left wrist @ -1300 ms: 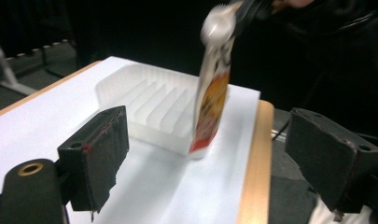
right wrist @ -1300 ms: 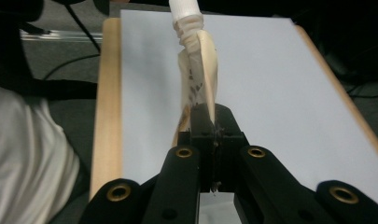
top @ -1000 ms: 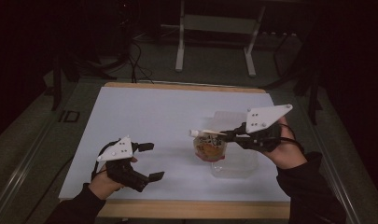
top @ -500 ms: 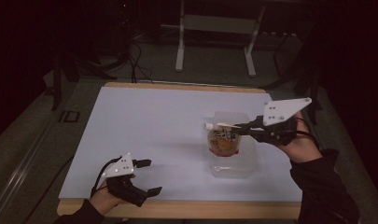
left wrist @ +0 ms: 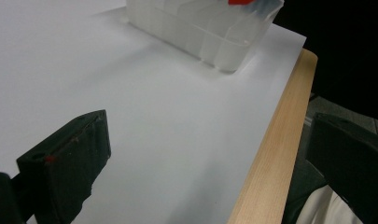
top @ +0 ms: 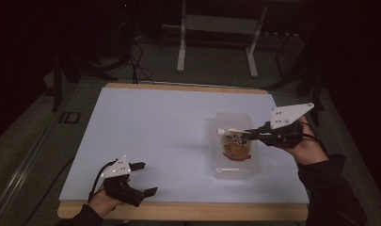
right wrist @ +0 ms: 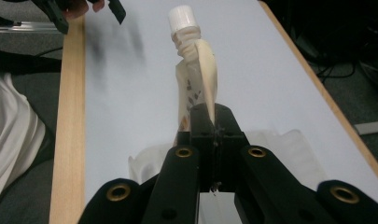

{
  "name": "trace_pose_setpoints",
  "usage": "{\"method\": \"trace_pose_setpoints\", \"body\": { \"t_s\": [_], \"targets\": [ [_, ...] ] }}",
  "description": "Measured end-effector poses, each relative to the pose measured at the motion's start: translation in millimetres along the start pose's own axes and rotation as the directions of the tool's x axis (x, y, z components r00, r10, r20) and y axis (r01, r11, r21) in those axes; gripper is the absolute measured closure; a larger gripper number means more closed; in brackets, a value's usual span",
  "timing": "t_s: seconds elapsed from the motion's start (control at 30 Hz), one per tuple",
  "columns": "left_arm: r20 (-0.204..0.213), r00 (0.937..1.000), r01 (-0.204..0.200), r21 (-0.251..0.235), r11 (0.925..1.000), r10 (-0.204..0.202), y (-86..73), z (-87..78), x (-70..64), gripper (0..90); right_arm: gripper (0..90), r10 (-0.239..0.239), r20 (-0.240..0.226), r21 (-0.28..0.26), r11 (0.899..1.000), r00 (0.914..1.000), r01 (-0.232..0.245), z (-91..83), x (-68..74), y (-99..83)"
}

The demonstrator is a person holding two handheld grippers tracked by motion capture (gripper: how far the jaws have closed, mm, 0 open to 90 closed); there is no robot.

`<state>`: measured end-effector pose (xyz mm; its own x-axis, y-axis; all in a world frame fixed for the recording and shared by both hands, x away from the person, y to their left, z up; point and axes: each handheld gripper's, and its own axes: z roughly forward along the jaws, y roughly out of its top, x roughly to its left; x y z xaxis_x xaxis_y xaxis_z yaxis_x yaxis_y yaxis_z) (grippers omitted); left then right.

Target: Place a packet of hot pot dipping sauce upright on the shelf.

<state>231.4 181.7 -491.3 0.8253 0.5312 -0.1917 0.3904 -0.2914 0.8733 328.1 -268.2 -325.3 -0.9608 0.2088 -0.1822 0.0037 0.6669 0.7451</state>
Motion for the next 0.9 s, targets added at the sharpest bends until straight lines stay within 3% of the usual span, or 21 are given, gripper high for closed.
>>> {"method": "trace_pose_setpoints", "body": {
  "t_s": [0.5, 0.67, 0.9],
  "targets": [
    [0.016, 0.9999, 0.002, 0.010, 0.9999, -0.002, -2.2, 2.3, 2.3, 0.4, 89.0, 0.021, -0.022, 0.039, 0.999, 0.9995, -0.020, 27.6, -7.9, -14.7],
    [0.015, 0.9999, -0.004, 0.016, 0.9999, 0.004, -2.8, 2.8, 2.6, 0.4, 88.9, 0.021, -0.027, 0.036, 0.999, 0.9994, -0.020, 35.2, -7.5, -19.3],
    [0.014, 0.9999, 0.003, 0.012, 0.9999, -0.003, -3.9, 3.8, 3.4, 0.4, 88.6, 0.060, -0.051, 0.005, 0.998, 0.9969, -0.059, 47.5, -5.9, -33.9]
  ]
}}
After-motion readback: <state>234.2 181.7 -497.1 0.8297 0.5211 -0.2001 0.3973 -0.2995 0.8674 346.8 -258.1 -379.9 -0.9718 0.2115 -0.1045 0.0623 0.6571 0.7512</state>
